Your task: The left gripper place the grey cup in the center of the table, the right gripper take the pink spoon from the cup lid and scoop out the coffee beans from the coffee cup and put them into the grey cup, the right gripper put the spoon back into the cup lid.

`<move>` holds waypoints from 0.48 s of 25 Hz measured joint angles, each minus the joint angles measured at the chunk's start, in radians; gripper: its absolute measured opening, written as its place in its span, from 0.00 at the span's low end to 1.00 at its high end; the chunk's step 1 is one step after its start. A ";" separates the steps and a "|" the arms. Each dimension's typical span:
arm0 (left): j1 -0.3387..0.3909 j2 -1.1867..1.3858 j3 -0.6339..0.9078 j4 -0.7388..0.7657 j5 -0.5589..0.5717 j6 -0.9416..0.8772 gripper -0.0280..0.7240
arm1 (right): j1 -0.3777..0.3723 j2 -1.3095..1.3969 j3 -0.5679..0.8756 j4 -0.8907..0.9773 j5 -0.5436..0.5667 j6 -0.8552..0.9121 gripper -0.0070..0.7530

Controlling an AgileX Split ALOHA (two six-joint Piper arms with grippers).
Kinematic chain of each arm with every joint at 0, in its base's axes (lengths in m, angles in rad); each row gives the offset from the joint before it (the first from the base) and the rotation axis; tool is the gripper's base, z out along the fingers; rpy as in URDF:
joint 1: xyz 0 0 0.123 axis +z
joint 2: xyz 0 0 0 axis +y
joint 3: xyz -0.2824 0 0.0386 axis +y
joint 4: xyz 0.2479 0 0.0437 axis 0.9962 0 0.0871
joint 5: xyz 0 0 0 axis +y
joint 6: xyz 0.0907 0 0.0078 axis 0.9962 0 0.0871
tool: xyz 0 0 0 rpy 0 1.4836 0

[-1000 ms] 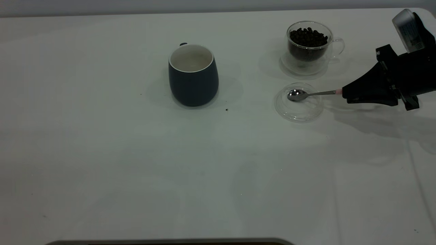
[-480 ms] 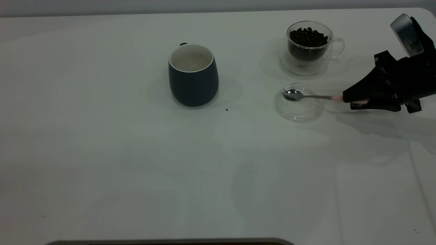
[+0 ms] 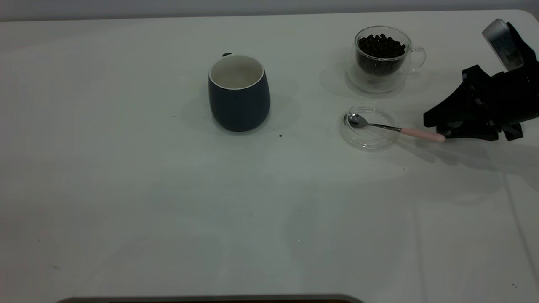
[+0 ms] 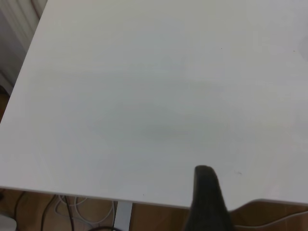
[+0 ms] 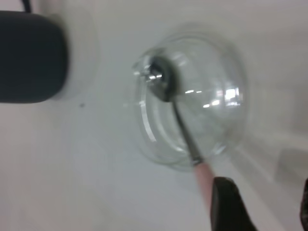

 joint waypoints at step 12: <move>0.000 0.000 0.000 0.000 0.000 0.000 0.82 | 0.001 -0.063 0.001 0.142 -0.135 -0.123 0.74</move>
